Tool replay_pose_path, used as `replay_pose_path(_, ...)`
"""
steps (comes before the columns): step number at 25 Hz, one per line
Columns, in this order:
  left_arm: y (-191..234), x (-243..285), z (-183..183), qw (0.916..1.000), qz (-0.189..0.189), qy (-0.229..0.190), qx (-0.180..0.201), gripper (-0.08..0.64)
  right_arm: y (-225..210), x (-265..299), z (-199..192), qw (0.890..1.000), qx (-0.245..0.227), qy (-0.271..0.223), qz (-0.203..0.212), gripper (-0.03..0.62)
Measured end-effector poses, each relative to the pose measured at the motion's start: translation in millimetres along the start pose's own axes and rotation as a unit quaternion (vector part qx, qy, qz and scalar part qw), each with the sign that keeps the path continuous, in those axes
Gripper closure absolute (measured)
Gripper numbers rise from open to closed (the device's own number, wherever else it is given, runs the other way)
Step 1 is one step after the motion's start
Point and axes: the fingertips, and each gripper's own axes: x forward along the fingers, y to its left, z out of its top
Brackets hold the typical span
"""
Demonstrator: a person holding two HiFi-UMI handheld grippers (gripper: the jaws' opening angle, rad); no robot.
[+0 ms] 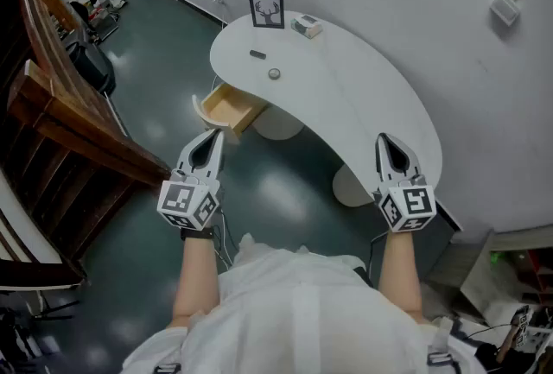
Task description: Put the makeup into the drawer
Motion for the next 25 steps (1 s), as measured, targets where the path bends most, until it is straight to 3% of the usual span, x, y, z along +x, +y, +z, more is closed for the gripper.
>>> replay_pose_path(14,-8,-5,-1,1.0000,0.000,0.002,-0.003,0.540,-2,-4,-1,1.000,-0.001,-0.008,0.006,0.583)
replay_pose_path(25,-25,-19,-8,0.9999,0.005,0.016,0.000,0.540,-11,-14,-21,1.000,0.004,0.013,0.019,0.583)
